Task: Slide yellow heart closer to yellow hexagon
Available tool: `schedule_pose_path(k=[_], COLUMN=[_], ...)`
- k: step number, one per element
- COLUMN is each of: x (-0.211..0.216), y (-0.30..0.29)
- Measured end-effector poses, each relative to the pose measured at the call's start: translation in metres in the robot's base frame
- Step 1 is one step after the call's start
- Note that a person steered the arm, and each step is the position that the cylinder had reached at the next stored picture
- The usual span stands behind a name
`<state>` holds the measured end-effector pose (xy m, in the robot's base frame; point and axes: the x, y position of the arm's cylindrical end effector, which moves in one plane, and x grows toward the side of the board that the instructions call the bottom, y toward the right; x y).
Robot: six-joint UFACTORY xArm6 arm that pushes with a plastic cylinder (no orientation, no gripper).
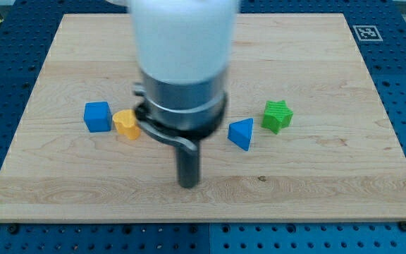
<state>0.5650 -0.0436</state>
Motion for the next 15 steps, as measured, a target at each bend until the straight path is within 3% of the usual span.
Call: schedule_pose_path(k=[1,3,5,6,10,13,15], x=[-0.031,-0.031,-0.031,-0.057,-0.083,-0.105,-0.115], y=[-0.032,-0.040,-0.091,-0.091,-0.090,-0.044,-0.044])
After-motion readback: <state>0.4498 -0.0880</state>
